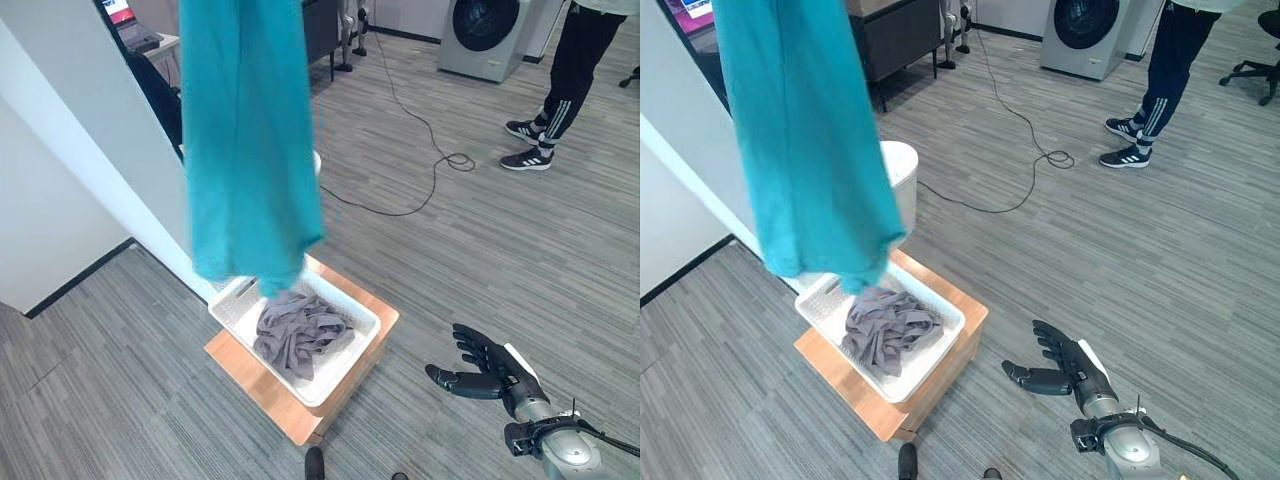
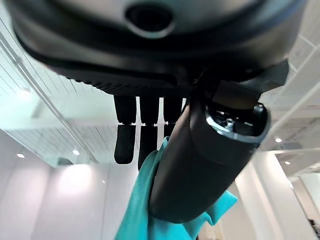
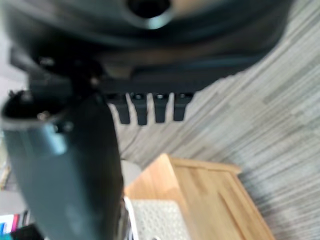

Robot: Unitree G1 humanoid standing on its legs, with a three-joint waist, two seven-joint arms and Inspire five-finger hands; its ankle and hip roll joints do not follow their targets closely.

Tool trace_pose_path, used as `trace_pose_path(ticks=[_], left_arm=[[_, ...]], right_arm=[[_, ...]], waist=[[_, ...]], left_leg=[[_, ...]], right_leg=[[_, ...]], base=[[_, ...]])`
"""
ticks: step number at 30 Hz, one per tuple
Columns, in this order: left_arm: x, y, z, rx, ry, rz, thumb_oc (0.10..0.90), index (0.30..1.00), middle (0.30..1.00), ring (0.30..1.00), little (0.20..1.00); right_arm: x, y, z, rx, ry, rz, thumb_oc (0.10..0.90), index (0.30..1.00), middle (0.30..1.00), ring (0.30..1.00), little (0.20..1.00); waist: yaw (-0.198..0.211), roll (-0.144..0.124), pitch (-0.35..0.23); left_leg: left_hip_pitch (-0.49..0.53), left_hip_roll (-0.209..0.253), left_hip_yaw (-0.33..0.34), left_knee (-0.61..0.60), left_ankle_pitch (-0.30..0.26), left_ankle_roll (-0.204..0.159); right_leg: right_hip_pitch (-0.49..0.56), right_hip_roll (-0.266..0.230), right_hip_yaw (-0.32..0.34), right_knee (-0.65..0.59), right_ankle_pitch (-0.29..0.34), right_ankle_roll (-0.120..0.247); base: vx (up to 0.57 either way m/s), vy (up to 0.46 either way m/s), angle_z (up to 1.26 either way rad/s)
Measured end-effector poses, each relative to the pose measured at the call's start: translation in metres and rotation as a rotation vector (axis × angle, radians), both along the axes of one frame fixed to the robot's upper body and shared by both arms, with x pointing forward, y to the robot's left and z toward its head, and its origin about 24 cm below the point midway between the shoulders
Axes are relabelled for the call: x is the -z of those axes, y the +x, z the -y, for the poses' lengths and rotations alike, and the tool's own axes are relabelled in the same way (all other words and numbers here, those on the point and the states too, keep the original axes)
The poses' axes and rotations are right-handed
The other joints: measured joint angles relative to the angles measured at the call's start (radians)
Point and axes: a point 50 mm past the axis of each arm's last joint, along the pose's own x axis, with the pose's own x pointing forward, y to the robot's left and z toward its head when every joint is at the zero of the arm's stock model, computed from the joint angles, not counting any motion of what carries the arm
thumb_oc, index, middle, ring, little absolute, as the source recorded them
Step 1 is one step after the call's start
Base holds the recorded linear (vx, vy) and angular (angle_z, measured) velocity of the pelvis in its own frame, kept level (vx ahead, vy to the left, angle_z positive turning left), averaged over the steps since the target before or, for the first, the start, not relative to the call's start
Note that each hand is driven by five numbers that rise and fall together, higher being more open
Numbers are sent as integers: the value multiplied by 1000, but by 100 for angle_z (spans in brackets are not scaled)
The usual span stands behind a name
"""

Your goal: Pick up bed clothes into laundry basket.

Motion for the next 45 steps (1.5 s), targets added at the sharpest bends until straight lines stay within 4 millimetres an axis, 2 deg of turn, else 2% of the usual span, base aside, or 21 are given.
trace_pose_path(ticks=[6,11,22,28,32,38,41,45], left_arm=[[4,5,4,9,8,-17,400,300,300,300,300],[15,15,1,-25,29,-49,400,300,300,300,300],[40,39,-16,-99,-1,-157,400,300,300,300,300],[55,49,-23,-154,24,-225,400,300,300,300,300],[68,54,-17,-170,110,-260,400,300,300,300,300],[92,52,11,-104,264,-279,400,300,300,300,300],[111,53,19,-73,323,-320,400,300,300,300,300],[141,59,16,-76,373,-406,400,300,300,300,300]], right_arm=[[0,0,0,6,-3,2,800,900,900,900,900],[0,0,0,6,-3,4,800,900,900,900,900],[0,1,0,5,-2,4,800,900,900,900,900],[2,2,-6,-8,14,4,800,900,900,900,900],[2,2,-7,-11,16,6,800,900,900,900,900],[2,2,-7,-13,12,5,800,900,900,900,900],[2,3,-7,-14,9,7,800,900,900,900,900],[1,4,-7,-22,-8,9,800,900,900,900,900]], waist=[[-1,-1,1],[-3,-16,10],[-3,-81,47],[-1,-101,59],[0,-101,59],[1,-101,60],[1,-100,72],[1,-98,103]], left_leg=[[-2,1,0,0,0,0],[-2,3,0,0,0,0],[-17,5,6,1,1,0],[-19,6,15,1,1,0],[-19,5,16,1,1,0],[-24,4,17,1,0,0],[-24,5,17,1,0,0],[-23,5,17,1,1,0]], right_leg=[[-2,2,0,0,0,0],[-3,3,1,0,0,0],[-21,4,9,2,0,0],[-25,3,14,2,0,0],[-25,2,17,2,0,0],[-30,3,17,2,0,0],[-30,3,17,2,0,0],[-30,4,18,3,0,-1]], base=[[3,7,0],[0,0,0],[-19,5,-1],[-4,3,-1],[0,0,0],[-6,1,0],[-33,0,0],[-27,1,0]])
